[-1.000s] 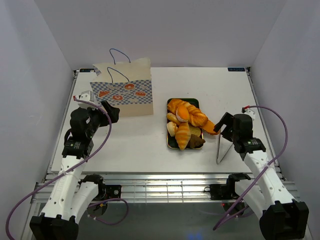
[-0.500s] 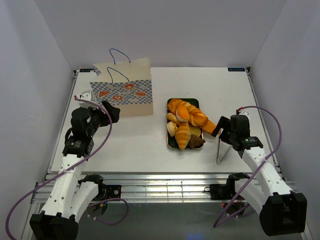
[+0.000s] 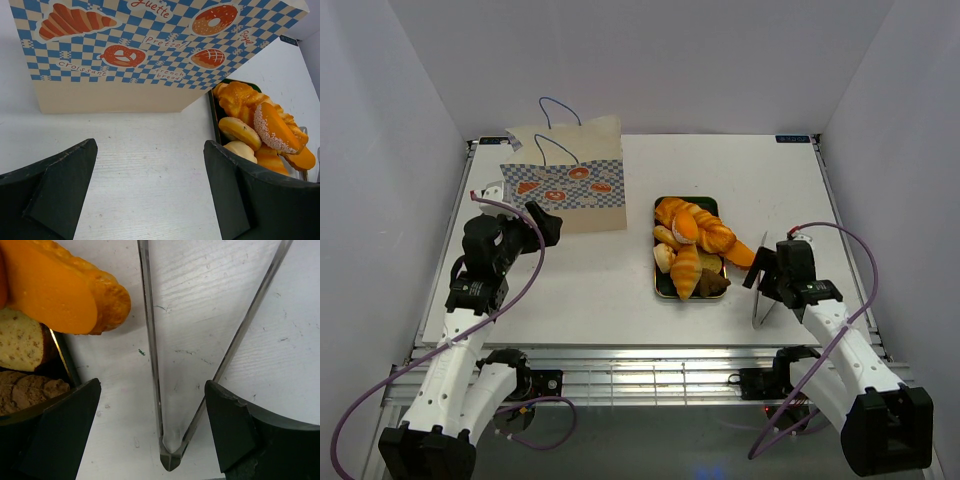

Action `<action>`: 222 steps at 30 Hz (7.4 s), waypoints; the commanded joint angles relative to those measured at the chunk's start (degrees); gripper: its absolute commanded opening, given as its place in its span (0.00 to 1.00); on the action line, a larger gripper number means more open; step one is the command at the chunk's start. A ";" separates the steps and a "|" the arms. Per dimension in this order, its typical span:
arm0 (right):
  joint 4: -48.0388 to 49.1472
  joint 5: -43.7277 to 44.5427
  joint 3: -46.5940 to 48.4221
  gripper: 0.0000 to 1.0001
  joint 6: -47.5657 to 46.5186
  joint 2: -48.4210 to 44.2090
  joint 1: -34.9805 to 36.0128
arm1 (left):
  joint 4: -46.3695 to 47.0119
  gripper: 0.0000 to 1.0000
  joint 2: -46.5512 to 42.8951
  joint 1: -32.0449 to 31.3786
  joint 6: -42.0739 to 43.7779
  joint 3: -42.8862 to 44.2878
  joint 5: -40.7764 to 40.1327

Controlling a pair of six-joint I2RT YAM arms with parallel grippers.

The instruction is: Place the fake bread into the paper bag

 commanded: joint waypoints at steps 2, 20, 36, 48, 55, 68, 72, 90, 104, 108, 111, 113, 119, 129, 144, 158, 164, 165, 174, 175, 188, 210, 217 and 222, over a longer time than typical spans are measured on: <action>-2.42 5.83 3.10 0.90 1.60 -1.83 0.74 | 0.30 0.98 -1.00 -0.49 -0.26 0.16 1.19; -1.03 8.65 0.99 0.90 5.82 0.98 0.74 | -0.14 0.98 -0.83 -2.42 -0.08 0.52 1.10; 3.90 9.71 0.64 0.90 7.49 10.11 0.74 | -0.58 0.98 -0.65 -3.56 0.27 0.69 0.66; 7.06 12.17 2.31 1.00 7.40 16.53 0.65 | -0.75 0.98 0.14 -3.92 0.53 0.87 0.48; 8.91 12.08 1.69 0.90 7.58 17.59 -0.92 | -0.66 0.98 0.40 -4.09 0.62 0.95 0.40; 12.16 6.37 -0.15 0.77 6.26 17.41 -2.60 | -0.93 0.98 1.54 -4.09 0.71 1.04 1.19; 12.25 6.63 -0.42 0.77 6.17 17.50 -2.60 | -0.93 0.98 1.81 -4.18 0.71 1.13 1.36; 6.54 8.04 4.24 0.73 4.68 11.53 -2.60 | -1.02 0.98 1.81 -4.09 0.71 1.22 1.45; -1.19 7.77 12.49 0.73 1.87 8.01 -2.60 | -1.10 0.98 1.63 -4.09 0.71 1.22 1.45; -3.65 7.34 15.22 0.73 0.37 6.69 -2.60 | -1.10 0.98 1.55 -4.18 0.62 1.22 1.54; -5.59 7.25 16.81 0.72 -0.33 6.34 -2.60 | -1.10 0.98 1.54 -4.09 0.71 1.22 1.54; -6.47 7.16 18.21 0.72 -0.94 5.99 -2.60 | -1.19 0.98 1.46 -4.09 0.71 1.22 1.45; -8.58 4.79 22.78 0.70 -3.31 5.20 -2.60 | -1.19 0.98 1.81 -4.09 0.62 1.31 1.71; -10.69 -5.75 29.81 0.70 -6.75 4.58 -1.37 | -1.37 0.98 2.25 -4.09 0.71 1.40 1.45; -12.80 -15.69 33.95 0.66 -8.16 3.97 4.85 | -2.16 0.98 3.13 -4.18 0.71 1.83 0.31; -12.01 -2.60 34.04 0.68 -4.81 9.32 25.08 | -2.95 0.98 3.48 -4.00 0.80 2.27 -1.28; -12.18 0.12 33.34 0.67 -4.20 10.91 27.54 | -2.95 0.98 3.57 -4.09 0.80 2.27 -1.10; -12.10 0.22 33.16 0.67 -4.20 11.08 27.81 | -2.95 0.98 3.57 -4.09 0.80 2.36 -1.10; -10.87 0.65 31.05 0.67 -3.76 13.46 28.95 | -2.95 0.98 3.65 -4.09 0.80 2.36 -0.83; -10.95 0.83 31.05 0.66 -3.67 13.63 28.95 | -2.95 0.98 3.57 -4.09 0.80 2.27 -1.01; -12.97 4.17 32.28 0.62 -4.11 13.72 28.95 | -3.12 0.98 3.74 -4.09 0.80 2.36 -0.92; -14.64 3.47 39.74 0.27 -4.11 11.79 28.95 | -3.12 0.98 3.48 -4.09 0.80 2.36 -0.66; -14.47 3.56 44.75 0.26 -4.90 12.14 28.95 | -3.12 0.98 3.57 -4.09 0.80 2.45 -0.66; -14.21 3.47 52.66 0.26 -7.45 15.47 28.95 | -3.12 0.98 3.74 -4.09 0.71 2.45 -0.31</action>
